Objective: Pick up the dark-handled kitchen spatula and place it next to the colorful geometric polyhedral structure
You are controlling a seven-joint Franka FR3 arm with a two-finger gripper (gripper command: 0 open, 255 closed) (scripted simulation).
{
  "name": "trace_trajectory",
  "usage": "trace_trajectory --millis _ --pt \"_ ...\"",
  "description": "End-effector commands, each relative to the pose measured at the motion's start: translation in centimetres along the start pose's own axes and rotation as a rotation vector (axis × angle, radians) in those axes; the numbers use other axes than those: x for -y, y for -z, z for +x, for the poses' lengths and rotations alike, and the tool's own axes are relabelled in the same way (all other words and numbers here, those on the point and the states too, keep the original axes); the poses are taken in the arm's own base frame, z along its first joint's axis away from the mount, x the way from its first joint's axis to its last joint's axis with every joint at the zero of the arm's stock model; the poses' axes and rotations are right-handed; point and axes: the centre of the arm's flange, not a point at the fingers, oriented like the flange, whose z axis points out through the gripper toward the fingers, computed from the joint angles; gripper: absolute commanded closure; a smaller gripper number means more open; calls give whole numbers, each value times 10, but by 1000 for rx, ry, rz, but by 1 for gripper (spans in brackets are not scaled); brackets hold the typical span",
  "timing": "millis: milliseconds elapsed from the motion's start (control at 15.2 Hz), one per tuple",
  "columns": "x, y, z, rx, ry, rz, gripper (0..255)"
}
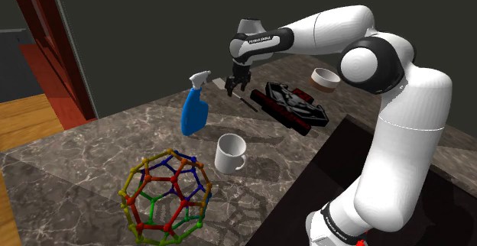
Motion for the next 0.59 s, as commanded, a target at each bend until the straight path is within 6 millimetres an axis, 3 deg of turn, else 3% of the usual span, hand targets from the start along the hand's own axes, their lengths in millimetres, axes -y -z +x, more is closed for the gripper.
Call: trace_trajectory --millis 0,66,132,528 --pt "0 0 0 0 0 0 0" --pt "0 0 0 0 0 0 0" --pt "0 0 0 0 0 0 255" --pt "0 0 0 0 0 0 255"
